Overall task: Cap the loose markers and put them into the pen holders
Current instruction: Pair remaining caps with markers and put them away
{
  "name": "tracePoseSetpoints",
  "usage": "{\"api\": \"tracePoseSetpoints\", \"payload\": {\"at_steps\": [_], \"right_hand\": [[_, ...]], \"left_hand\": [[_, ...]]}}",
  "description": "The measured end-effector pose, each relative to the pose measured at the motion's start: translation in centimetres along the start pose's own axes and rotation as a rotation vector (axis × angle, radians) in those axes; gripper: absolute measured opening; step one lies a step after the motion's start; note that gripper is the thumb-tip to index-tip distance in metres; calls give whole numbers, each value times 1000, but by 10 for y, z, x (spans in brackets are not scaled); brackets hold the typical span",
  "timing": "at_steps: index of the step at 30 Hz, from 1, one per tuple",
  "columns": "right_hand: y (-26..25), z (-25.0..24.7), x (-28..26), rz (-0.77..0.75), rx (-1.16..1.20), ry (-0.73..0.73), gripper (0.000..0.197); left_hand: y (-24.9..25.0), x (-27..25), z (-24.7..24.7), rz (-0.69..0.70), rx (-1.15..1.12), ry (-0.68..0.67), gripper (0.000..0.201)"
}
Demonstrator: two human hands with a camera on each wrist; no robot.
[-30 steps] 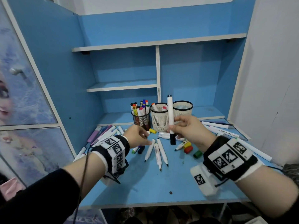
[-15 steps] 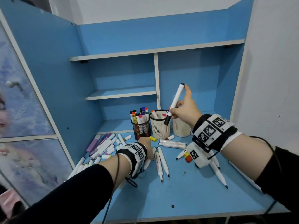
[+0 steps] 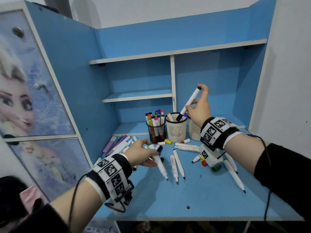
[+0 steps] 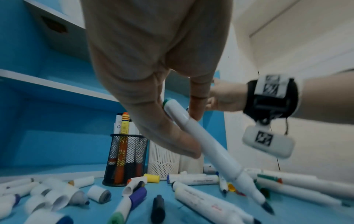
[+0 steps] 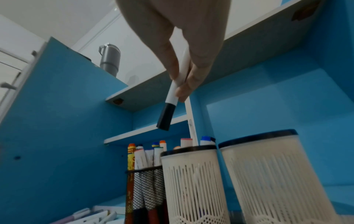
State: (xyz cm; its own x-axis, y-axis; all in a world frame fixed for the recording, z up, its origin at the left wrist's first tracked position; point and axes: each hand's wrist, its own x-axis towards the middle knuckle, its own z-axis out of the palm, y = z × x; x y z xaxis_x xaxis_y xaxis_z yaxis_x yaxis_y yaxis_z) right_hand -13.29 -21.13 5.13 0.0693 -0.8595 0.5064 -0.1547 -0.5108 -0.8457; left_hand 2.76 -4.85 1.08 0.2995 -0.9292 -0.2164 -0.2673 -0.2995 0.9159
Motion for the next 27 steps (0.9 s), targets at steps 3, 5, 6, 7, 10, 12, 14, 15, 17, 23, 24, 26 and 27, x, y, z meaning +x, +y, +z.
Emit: {"api": "tracePoseSetpoints", "payload": {"at_steps": [3,5,6,7,10,12,14,15,17,23,24,26,27], "right_hand": [[2,13,2,-14,-27,44,58],[5,21,3,-29,-39,53,51],[6,24,4,-38,-50,54,48],[9,27,4,-45,-71,52,46],[19,33,6,-69,-166,16,43],[26,35,8,-88,-234,-29,41],[31,36,10,-100,-311,-76,34],[34,36,11,-103,-347,-102,30],[38,35,12,-103,-414,-164,25],[45,32,13,-170,-700,-336,20],[43,31,13,-173,-718,-353,22],[36,27,12,-186,-710,-379,25],[31,23,12,-193,-686,-386,27]], "left_hand": [[-20,-17,-1,-30,-216,37,29],[-36,-27,6,-44,-356,51,24],[-46,-30,10,-50,-413,60,22],[-55,-33,17,-56,-461,69,22],[-78,-41,40,-57,-597,89,23],[-86,-42,54,-25,-678,120,21],[-90,-42,64,21,-736,161,18],[-91,-42,67,45,-751,184,17],[-92,-41,70,84,-753,230,17],[-98,-44,69,136,-700,254,18],[-99,-45,68,138,-701,252,18],[-100,-45,67,136,-721,253,18],[-101,-44,66,135,-737,254,18]]}}
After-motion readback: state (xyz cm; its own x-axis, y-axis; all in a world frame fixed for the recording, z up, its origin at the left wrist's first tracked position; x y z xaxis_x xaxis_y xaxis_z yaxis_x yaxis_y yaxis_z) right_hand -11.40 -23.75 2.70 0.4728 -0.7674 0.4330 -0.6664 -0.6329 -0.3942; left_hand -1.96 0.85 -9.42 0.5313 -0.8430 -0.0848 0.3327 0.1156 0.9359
